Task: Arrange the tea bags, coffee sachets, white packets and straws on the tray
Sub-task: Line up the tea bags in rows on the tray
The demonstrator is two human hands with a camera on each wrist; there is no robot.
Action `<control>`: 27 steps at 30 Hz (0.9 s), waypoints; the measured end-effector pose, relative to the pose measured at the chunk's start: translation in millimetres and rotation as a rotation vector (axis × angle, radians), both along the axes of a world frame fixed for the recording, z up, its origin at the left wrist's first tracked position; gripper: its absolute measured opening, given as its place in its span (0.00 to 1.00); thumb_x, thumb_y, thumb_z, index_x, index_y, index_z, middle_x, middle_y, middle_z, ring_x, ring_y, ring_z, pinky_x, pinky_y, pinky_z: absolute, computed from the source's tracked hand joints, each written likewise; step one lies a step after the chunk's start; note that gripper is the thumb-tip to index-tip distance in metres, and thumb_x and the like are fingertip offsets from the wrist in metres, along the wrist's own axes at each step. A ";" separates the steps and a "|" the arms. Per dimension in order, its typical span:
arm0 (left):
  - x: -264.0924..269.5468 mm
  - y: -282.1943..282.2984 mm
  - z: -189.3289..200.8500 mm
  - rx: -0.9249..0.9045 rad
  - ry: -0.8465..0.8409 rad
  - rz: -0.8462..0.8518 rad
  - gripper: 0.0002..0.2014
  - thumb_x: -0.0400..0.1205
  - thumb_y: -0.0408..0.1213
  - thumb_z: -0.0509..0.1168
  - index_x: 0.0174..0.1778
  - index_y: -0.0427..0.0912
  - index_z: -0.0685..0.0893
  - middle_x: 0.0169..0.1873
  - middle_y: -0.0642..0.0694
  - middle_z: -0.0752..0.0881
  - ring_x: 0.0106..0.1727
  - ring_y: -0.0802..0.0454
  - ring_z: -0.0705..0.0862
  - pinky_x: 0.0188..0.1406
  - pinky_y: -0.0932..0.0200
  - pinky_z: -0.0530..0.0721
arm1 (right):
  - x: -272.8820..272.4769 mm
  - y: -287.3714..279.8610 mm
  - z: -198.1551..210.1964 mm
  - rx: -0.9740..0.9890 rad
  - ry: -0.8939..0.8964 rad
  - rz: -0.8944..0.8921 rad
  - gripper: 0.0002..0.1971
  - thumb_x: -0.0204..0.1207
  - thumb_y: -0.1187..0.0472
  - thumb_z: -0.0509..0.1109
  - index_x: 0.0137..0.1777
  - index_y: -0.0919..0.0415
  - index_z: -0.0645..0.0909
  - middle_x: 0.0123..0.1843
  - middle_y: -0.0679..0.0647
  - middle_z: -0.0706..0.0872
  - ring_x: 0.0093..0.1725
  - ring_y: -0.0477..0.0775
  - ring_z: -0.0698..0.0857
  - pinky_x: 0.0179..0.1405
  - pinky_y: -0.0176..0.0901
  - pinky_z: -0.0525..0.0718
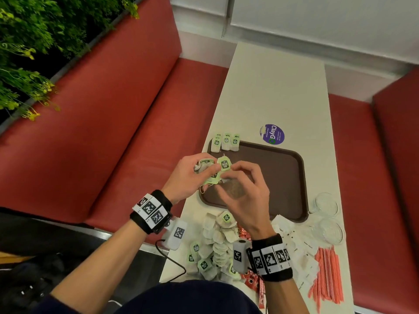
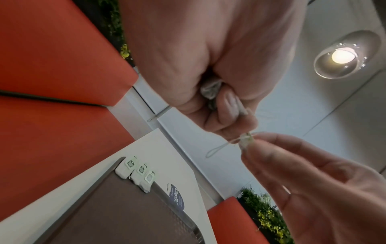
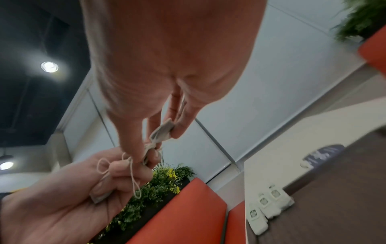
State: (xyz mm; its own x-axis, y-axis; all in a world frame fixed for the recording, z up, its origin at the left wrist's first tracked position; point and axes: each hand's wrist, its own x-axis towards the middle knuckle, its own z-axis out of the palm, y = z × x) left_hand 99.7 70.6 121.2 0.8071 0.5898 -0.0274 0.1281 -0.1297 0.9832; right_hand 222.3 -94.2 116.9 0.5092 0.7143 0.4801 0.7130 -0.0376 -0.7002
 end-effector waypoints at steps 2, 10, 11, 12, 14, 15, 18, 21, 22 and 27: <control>1.3 3.4 1.8 0.089 0.029 -0.018 0.05 0.89 0.46 0.75 0.52 0.49 0.90 0.34 0.51 0.89 0.27 0.50 0.85 0.30 0.56 0.82 | 2.0 -2.3 1.3 -0.020 0.134 0.008 0.12 0.75 0.61 0.90 0.55 0.57 0.93 0.66 0.55 0.82 0.68 0.53 0.86 0.70 0.44 0.85; 15.3 9.3 7.0 0.431 0.042 -0.190 0.04 0.91 0.44 0.72 0.57 0.49 0.91 0.43 0.55 0.90 0.35 0.51 0.90 0.35 0.51 0.88 | 18.0 -3.6 -6.4 -0.065 0.701 -0.022 0.08 0.85 0.58 0.82 0.60 0.56 0.90 0.54 0.52 0.95 0.57 0.55 0.94 0.65 0.64 0.91; 17.2 9.8 4.8 0.467 0.035 -0.186 0.05 0.91 0.43 0.72 0.57 0.48 0.91 0.45 0.56 0.91 0.39 0.52 0.90 0.39 0.51 0.88 | 19.8 -4.0 -9.3 -0.068 0.714 -0.026 0.06 0.84 0.58 0.82 0.58 0.57 0.91 0.53 0.53 0.96 0.55 0.57 0.94 0.64 0.64 0.91; 18.6 9.8 2.4 0.493 0.027 -0.178 0.05 0.91 0.42 0.72 0.58 0.46 0.91 0.47 0.57 0.91 0.42 0.54 0.90 0.42 0.54 0.88 | 21.0 -4.2 -12.2 -0.066 0.727 -0.036 0.06 0.84 0.59 0.82 0.56 0.57 0.91 0.52 0.54 0.96 0.55 0.57 0.94 0.64 0.63 0.92; 21.9 7.9 -2.4 0.500 0.028 -0.148 0.05 0.91 0.41 0.72 0.57 0.45 0.91 0.47 0.59 0.90 0.42 0.60 0.88 0.42 0.64 0.83 | 23.5 -3.2 -18.5 -0.058 0.744 -0.035 0.05 0.84 0.58 0.83 0.57 0.57 0.92 0.53 0.54 0.96 0.55 0.59 0.95 0.63 0.60 0.92; 23.5 6.9 -5.2 0.482 0.038 -0.126 0.04 0.91 0.41 0.72 0.56 0.46 0.91 0.46 0.61 0.89 0.41 0.61 0.88 0.42 0.67 0.81 | 25.3 -1.6 -22.1 -0.054 0.752 -0.029 0.05 0.84 0.58 0.82 0.57 0.57 0.93 0.53 0.55 0.96 0.56 0.60 0.95 0.63 0.59 0.92; 26.1 5.7 -12.8 0.339 0.072 0.007 0.03 0.90 0.42 0.73 0.53 0.49 0.91 0.43 0.56 0.91 0.36 0.52 0.90 0.37 0.64 0.85 | 37.8 7.0 -40.3 -0.035 0.786 -0.092 0.04 0.85 0.61 0.81 0.57 0.58 0.94 0.52 0.54 0.97 0.55 0.56 0.95 0.59 0.48 0.92; 24.2 6.4 -17.2 0.142 0.074 0.191 0.03 0.89 0.42 0.74 0.50 0.49 0.91 0.41 0.49 0.92 0.34 0.45 0.90 0.32 0.61 0.87 | 62.6 26.4 -65.2 -0.083 0.755 -0.280 0.03 0.83 0.58 0.82 0.54 0.53 0.95 0.48 0.48 0.96 0.48 0.44 0.93 0.52 0.38 0.88; 22.6 7.1 -20.0 0.098 0.078 0.227 0.03 0.88 0.42 0.75 0.50 0.49 0.91 0.41 0.47 0.92 0.35 0.43 0.91 0.32 0.58 0.89 | 73.5 35.5 -76.1 -0.129 0.744 -0.332 0.03 0.82 0.56 0.83 0.53 0.50 0.95 0.46 0.46 0.96 0.45 0.40 0.93 0.50 0.37 0.87; 15.2 14.7 -41.7 -0.080 0.107 0.276 0.08 0.87 0.47 0.77 0.53 0.47 0.92 0.40 0.43 0.92 0.34 0.39 0.91 0.35 0.32 0.92 | 128.7 94.9 -133.7 -0.336 0.682 -0.426 0.04 0.77 0.52 0.85 0.48 0.45 0.93 0.43 0.43 0.94 0.45 0.45 0.94 0.62 0.55 0.92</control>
